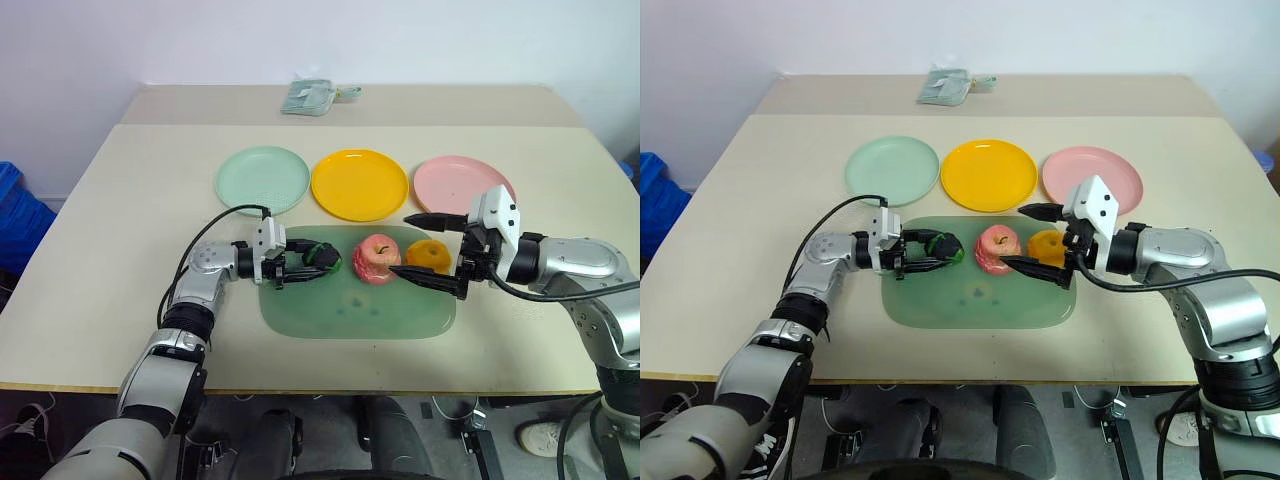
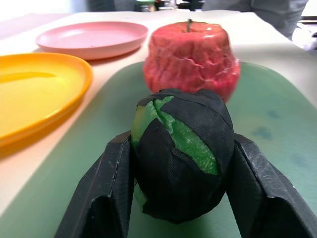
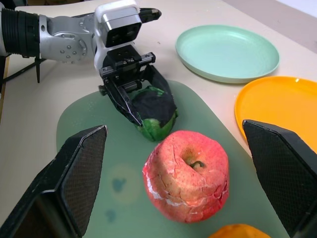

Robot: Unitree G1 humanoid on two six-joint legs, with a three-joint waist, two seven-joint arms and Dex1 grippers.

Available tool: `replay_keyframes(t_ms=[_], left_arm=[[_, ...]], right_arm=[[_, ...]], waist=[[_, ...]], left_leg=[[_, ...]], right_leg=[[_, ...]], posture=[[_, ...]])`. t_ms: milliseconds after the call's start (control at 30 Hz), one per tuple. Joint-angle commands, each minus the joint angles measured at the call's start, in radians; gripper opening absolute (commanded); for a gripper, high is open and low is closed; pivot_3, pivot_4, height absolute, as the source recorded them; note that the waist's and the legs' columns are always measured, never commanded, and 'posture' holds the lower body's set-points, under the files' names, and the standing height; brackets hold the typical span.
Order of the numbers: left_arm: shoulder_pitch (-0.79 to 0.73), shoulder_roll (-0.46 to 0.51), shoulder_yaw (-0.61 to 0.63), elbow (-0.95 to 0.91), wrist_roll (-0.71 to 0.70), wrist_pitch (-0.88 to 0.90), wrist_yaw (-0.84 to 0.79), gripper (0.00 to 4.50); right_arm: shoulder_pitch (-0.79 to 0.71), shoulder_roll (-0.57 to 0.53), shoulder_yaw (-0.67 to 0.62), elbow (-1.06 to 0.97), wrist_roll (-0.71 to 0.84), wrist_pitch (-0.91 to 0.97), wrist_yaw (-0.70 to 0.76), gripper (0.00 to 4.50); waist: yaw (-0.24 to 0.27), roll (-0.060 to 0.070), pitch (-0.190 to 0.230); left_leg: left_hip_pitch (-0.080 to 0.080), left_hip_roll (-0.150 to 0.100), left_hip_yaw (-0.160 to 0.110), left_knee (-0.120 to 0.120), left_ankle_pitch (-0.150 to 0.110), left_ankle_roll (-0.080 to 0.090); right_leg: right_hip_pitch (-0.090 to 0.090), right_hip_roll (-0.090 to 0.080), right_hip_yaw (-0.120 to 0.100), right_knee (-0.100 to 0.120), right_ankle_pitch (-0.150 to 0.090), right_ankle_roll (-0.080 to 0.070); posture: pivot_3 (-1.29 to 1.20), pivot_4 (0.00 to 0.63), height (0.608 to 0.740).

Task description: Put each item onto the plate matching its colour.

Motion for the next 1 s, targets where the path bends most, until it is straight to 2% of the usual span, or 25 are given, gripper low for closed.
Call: replay_keyframes(t_ms=[33, 167, 267, 400, 500, 567, 667, 800, 833, 933, 1000], left_arm=[[-0.036, 0.015, 0.093, -0.029, -0.08, 0.039, 0.039, 2.7], [-0.113, 0.029, 0.177, 0.054, -0.059, 0.025, 0.253, 2.7], [-0.19, 0.029, 0.208, 0.159, -0.004, 0.009, 0.494, 2.7], [-0.253, 0.016, 0.245, 0.248, -0.007, 0.03, 0.604, 2.7], [-0.272, 0.02, 0.249, 0.28, 0.013, 0.004, 0.635, 3.59], [-0.277, 0.031, 0.256, 0.297, 0.027, -0.022, 0.681, 4.48], [-0.283, 0.036, 0.281, 0.306, 0.009, -0.044, 0.684, 4.48], [-0.255, 0.02, 0.303, 0.222, -0.083, -0.015, 0.423, 4.48], [-0.233, 0.022, 0.3, 0.169, -0.123, 0.028, 0.308, 4.48], [-0.105, 0.088, 0.233, -0.073, -0.233, 0.252, -0.049, 4.48], [-0.025, 0.154, 0.19, -0.219, -0.281, 0.422, -0.174, 4.48]], right_arm=[[-0.025, -0.008, -0.033, -0.032, 0.022, 0.005, -0.012, 4.5], [-0.079, 0.032, -0.027, 0.008, 0.003, -0.001, -0.075, 4.5], [-0.156, 0.089, 0.036, 0.077, -0.109, -0.024, -0.188, 4.5], [-0.195, 0.145, 0.074, 0.102, -0.139, -0.028, -0.22, 4.5], [-0.201, 0.155, 0.084, 0.1, -0.151, -0.04, -0.215, 4.5], [-0.2, 0.15, 0.076, 0.099, -0.149, -0.04, -0.207, 4.5], [-0.189, 0.137, 0.064, 0.087, -0.14, -0.034, -0.192, 4.5], [-0.167, 0.112, 0.059, 0.051, -0.088, 0.05, -0.161, 4.5], [-0.16, 0.101, 0.06, 0.033, -0.075, 0.069, -0.15, 4.5], [-0.145, 0.048, 0.093, -0.006, -0.084, 0.106, -0.116, 4.5], [-0.156, 0.047, 0.111, 0.001, -0.096, 0.118, -0.125, 4.5]], waist=[[0.0, 0.0, 0.0], [0.0, 0.0, 0.0], [0.0, -0.001, 0.0], [0.0, -0.001, 0.0], [0.0, -0.001, 0.0], [0.0, -0.001, 0.0], [0.0, -0.001, 0.0], [-0.001, -0.001, 0.0], [-0.001, -0.001, 0.0], [-0.011, 0.0, 0.0], [-0.033, 0.0, 0.0]], left_leg=[[0.0, 0.0, 0.0, 0.0, 0.0, 0.0], [0.0, 0.0, 0.0, 0.0, 0.0, 0.0], [0.001, 0.0, 0.0, 0.0, 0.0, -0.001], [0.0, 0.0, 0.0, -0.001, 0.003, -0.005], [-0.002, -0.001, 0.0, -0.001, 0.002, -0.004], [-0.003, -0.002, 0.0, -0.001, 0.002, -0.004], [-0.002, -0.003, 0.0, -0.001, 0.002, -0.004], [-0.002, -0.002, 0.0, -0.001, 0.002, -0.004], [-0.002, -0.002, 0.0, 0.0, 0.002, -0.004], [-0.002, -0.002, 0.0, -0.001, 0.002, -0.004], [-0.002, -0.001, 0.0, -0.001, 0.002, -0.003]], right_leg=[[0.0, 0.0, 0.0, 0.0, 0.0, 0.0], [0.0, 0.0, 0.0, 0.0, 0.0, 0.0], [0.0, 0.0, 0.0, 0.0, 0.0, 0.0], [-0.001, 0.0, 0.0, 0.0, 0.0, 0.0], [-0.002, -0.001, 0.0, -0.001, 0.0, 0.0], [-0.002, -0.002, 0.0, -0.001, 0.0, 0.0], [-0.002, -0.002, 0.0, 0.0, 0.0, 0.0], [-0.002, -0.001, 0.0, 0.0, 0.0, 0.0], [-0.001, -0.001, -0.001, 0.0, 0.0, 0.0], [-0.001, -0.001, -0.001, 0.0, 0.0, 0.0], [-0.002, -0.001, 0.0, 0.0, 0.0, 0.0]], posture=[[0.0, 0.15, 0.74], [0.0, 0.15, 0.74], [0.0, 0.15, 0.74], [0.0, 0.15, 0.74], [0.0, 0.15, 0.74], [0.0, 0.15, 0.74], [0.0, 0.15, 0.74], [0.0, 0.15, 0.74], [0.0, 0.15, 0.74], [0.0, 0.15, 0.74], [0.0, 0.15, 0.74]])
